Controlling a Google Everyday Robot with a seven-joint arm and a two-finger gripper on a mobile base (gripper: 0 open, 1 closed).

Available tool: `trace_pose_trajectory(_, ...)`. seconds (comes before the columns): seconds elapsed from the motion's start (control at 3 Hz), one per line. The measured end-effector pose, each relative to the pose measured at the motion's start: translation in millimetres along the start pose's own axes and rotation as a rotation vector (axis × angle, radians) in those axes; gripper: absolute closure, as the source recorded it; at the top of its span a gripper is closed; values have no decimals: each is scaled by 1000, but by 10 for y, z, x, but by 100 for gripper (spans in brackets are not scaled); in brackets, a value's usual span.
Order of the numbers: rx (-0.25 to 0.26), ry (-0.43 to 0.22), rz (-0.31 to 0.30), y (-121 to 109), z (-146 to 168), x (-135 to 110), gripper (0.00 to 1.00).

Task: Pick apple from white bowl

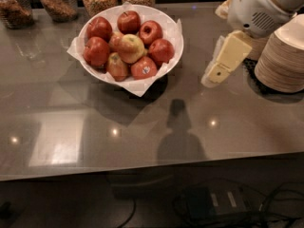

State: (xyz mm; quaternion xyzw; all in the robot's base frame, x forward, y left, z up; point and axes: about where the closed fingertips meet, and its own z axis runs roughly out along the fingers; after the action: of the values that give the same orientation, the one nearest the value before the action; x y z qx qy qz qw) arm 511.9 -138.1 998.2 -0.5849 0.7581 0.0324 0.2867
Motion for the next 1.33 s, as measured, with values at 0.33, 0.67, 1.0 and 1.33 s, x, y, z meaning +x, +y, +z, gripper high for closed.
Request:
trace_pose_trajectory(0.33,-15,-88,42,-208,267,-347,0)
trace_pose_trajectory(0.67,-36,-156,56,-380,489,-653,0)
trace_pose_trajectory(1.0,-36,-156,55,-380,489,-654,0)
trace_pose_trajectory(1.33,-22,-185,51,-396,536,-675,0)
